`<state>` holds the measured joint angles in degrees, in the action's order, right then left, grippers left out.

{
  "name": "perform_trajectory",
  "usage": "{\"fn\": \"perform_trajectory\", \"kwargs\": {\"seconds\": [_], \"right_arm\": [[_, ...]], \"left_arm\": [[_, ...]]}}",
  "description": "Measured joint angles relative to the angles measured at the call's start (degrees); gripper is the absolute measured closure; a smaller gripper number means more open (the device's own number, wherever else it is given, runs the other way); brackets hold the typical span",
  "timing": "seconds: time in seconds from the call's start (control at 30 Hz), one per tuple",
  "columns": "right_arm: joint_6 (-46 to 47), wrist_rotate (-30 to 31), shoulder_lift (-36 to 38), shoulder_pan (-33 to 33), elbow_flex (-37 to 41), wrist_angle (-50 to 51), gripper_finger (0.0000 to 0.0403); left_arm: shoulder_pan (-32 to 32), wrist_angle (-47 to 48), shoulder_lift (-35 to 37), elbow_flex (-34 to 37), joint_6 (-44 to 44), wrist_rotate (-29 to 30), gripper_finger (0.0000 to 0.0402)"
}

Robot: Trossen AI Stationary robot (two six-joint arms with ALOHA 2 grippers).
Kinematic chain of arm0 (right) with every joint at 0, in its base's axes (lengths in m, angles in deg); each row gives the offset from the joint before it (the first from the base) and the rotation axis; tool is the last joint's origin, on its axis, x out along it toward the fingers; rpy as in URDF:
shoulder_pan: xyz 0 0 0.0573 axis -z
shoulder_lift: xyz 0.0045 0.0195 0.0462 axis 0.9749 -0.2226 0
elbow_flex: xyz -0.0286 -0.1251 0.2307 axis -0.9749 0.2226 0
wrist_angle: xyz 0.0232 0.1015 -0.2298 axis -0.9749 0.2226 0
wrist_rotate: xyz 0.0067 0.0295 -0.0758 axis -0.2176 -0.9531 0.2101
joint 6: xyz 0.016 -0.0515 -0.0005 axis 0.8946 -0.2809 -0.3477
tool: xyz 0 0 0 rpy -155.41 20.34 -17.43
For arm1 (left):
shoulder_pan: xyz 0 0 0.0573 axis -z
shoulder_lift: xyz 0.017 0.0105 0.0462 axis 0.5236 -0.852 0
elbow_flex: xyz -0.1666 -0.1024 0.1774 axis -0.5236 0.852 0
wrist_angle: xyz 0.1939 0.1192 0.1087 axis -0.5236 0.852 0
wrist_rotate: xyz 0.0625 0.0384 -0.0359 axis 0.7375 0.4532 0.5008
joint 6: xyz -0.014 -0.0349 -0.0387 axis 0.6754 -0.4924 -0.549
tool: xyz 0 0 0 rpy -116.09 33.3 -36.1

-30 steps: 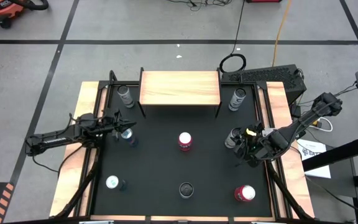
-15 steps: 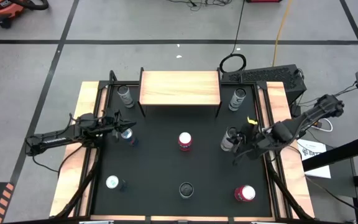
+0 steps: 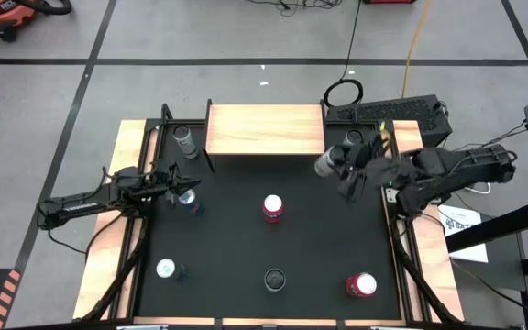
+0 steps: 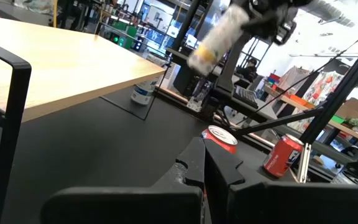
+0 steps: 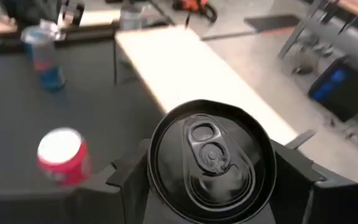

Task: Place canned beverage on shelf
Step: Put the bottom white-yellow soda can on the shelf

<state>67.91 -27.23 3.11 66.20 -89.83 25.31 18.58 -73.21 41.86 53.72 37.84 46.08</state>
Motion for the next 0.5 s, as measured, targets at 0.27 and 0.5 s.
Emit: {"fn": "perform_trajectory", "kwargs": {"seconds": [0.27,0.5], "right_arm": [[-12.98,-4.87,0.02,9.89,-6.13,-6.46,0.0185],[-20.10,-12.97,-1.97,18.79,-8.18,-11.74,0.0183]], "left_arm": [[0.00,0.00,0.00,0.00,0.02,0.00,0.0401],[0.01,0.02,0.00,0.01,0.03,0.00,0.0401]]}}
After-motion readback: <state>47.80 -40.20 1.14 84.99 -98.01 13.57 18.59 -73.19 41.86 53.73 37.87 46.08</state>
